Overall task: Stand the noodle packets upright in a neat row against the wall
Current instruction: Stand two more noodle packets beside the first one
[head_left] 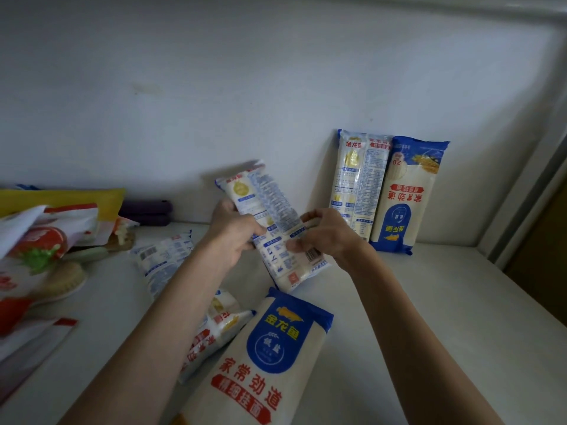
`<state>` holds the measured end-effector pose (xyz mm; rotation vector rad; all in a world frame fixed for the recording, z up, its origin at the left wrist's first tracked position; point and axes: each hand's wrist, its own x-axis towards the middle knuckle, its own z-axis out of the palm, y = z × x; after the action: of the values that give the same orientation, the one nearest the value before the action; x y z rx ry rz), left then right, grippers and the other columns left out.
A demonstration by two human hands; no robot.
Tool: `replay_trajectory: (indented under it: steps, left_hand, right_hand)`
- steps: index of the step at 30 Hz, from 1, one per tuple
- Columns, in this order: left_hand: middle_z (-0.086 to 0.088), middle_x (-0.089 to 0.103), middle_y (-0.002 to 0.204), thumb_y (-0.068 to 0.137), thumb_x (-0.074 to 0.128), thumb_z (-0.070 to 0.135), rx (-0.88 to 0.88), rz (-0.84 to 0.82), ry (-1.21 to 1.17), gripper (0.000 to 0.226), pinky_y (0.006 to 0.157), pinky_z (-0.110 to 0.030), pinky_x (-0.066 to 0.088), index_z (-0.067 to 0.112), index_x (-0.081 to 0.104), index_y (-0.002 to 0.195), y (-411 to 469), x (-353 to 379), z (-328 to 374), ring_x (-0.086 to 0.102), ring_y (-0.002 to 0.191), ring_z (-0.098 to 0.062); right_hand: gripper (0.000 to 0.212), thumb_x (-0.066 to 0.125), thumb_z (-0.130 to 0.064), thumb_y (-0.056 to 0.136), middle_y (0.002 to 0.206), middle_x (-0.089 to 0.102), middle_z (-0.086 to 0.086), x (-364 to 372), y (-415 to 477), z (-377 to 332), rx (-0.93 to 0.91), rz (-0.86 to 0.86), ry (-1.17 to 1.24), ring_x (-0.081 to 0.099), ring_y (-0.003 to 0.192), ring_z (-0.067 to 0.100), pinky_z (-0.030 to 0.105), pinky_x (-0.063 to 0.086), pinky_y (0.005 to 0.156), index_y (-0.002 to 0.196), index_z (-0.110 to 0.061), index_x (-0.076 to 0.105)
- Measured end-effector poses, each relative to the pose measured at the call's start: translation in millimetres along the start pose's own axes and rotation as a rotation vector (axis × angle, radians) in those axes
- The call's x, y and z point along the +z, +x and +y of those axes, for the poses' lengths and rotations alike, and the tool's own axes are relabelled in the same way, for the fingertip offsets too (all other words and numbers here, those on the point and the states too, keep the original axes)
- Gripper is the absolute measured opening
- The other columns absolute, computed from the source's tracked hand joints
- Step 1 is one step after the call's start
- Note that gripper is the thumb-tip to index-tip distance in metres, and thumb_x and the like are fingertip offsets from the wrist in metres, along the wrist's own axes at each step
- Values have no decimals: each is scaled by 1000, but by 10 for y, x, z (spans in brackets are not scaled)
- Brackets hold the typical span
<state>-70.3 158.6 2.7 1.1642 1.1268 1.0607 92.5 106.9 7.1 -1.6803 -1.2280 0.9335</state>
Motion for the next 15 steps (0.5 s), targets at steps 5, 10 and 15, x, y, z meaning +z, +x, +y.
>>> replay_trajectory:
  steps: [5, 10, 15]
  left_hand:
    - [-4, 71, 110, 80, 72, -9, 288, -19, 27, 46, 86, -44, 58, 21, 58, 111, 12, 1, -94, 70, 100, -19]
    - [-1, 73, 113, 79, 73, -8, 438, -207, -2, 66, 86, -27, 57, 20, 52, 135, -14, 27, -173, 69, 106, -11]
    - [4, 72, 112, 80, 78, 11, 337, -181, 230, 50, 78, -25, 56, 22, 58, 125, -27, 93, -339, 68, 99, -9]
  right_hand:
    - [51, 85, 4, 62, 97, 72, 10, 18, 25, 58, -77, 85, 81, 71, 86, 23, 31, 59, 68, 108, 1, 63]
    - [43, 86, 3, 60, 91, 73, 11, -7, 65, 130, -120, 162, 43, 72, 81, 22, 29, 60, 68, 99, 2, 68]
    - [40, 87, -4, 62, 85, 72, 1, 36, 84, 184, -250, 229, -110, 70, 76, 15, 21, 58, 63, 97, -3, 67]
